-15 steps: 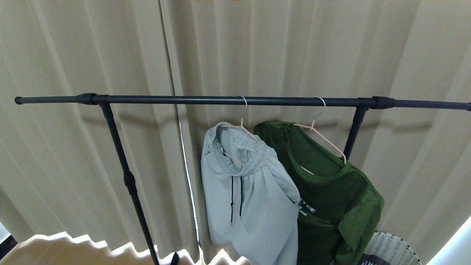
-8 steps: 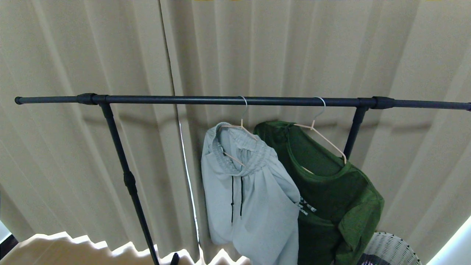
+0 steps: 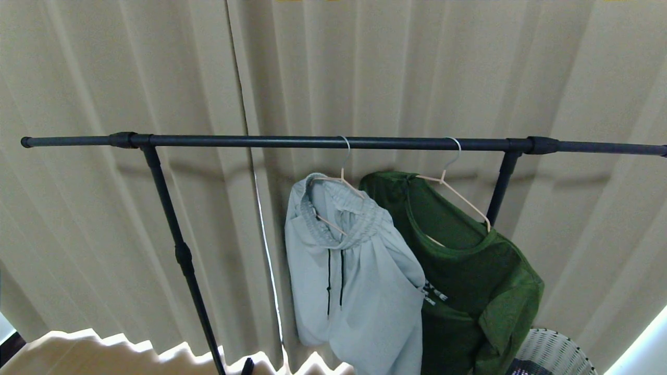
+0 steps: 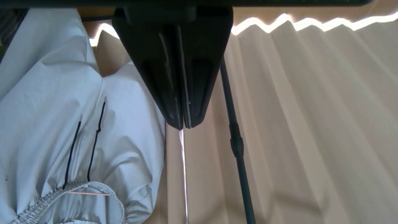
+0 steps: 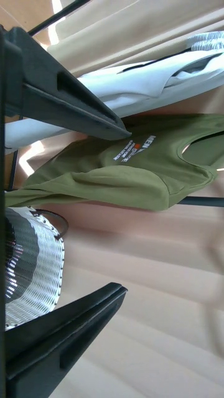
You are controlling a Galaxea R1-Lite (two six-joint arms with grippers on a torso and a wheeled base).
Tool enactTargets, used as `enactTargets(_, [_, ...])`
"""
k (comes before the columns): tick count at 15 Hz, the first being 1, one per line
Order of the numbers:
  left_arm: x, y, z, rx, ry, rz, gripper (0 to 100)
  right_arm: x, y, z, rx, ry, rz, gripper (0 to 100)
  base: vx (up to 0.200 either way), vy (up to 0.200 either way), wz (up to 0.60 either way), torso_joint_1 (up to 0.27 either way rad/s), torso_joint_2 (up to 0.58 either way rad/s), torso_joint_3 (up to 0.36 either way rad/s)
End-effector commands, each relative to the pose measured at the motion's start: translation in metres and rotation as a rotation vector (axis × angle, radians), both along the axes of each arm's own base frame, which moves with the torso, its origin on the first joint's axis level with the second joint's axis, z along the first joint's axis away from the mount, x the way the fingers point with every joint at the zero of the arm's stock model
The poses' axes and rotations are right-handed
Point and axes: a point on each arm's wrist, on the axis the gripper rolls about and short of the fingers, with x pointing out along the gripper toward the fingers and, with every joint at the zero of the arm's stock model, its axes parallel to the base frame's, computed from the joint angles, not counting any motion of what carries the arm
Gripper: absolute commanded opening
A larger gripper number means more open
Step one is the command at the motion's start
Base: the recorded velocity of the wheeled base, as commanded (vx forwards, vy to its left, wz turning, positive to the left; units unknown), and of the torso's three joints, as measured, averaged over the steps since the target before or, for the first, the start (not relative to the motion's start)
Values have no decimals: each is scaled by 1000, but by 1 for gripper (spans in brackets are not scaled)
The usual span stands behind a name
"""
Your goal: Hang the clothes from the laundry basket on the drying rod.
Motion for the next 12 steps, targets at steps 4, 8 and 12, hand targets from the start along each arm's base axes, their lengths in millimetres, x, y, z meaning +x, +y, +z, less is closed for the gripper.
enactTargets(4, [0,0,0,0,0,0,0,0,0,0,0,-1,0,100,0,0,0,0,0,0])
enactTargets(8, [0,0,0,0,0,0,0,0,0,0,0,-1,0,100,0,0,0,0,0,0])
enactTargets(12, [0,0,0,0,0,0,0,0,0,0,0,-1,0,100,0,0,0,0,0,0])
